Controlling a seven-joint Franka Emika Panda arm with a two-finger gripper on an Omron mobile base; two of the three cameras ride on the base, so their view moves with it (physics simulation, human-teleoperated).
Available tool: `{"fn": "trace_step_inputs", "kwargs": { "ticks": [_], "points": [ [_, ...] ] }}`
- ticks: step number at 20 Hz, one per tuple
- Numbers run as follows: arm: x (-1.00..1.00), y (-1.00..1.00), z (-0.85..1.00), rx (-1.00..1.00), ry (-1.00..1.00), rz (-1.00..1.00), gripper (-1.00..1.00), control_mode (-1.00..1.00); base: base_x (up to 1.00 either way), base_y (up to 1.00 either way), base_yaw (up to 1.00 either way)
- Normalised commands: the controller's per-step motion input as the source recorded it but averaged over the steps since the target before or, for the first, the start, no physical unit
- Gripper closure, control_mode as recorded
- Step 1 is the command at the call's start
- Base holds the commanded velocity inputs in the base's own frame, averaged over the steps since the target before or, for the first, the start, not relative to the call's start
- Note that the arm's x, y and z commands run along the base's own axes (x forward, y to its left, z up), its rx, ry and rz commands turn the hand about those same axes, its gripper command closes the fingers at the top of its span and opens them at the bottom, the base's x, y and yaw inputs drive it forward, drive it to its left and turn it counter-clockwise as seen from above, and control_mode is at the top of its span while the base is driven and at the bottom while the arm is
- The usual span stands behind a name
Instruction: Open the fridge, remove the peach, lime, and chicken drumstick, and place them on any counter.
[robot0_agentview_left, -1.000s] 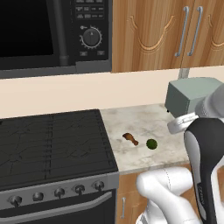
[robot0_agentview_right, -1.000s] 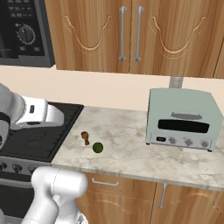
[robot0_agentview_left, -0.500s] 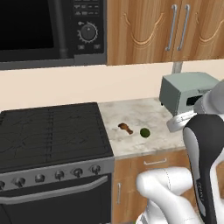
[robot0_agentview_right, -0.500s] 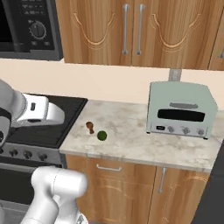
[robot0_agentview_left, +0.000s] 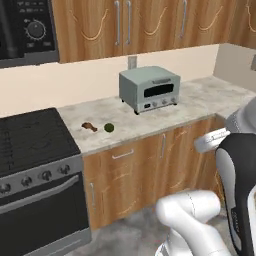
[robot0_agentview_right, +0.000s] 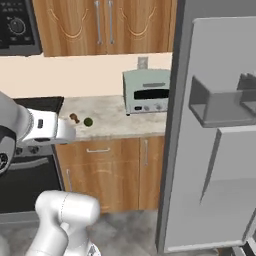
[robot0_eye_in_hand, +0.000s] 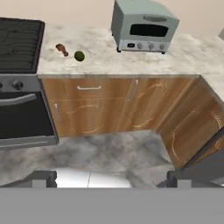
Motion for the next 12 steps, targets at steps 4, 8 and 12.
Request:
{"fn": "trace_step_inputs", "kwargs": {
  "ticks": [4,8,12],
  "points": [
    [0.00,0.00,0.00,0.00,0.00,0.00,-1.00,1.00,-0.50,0.02,-0.88],
    [0.00,0.00,0.00,0.00,0.00,0.00,-1.00,1.00,-0.51,0.02,-0.88],
    [0.00,0.00,0.00,0.00,0.00,0.00,-1.00,1.00,-0.47,0.00,-0.87]
  ]
}}
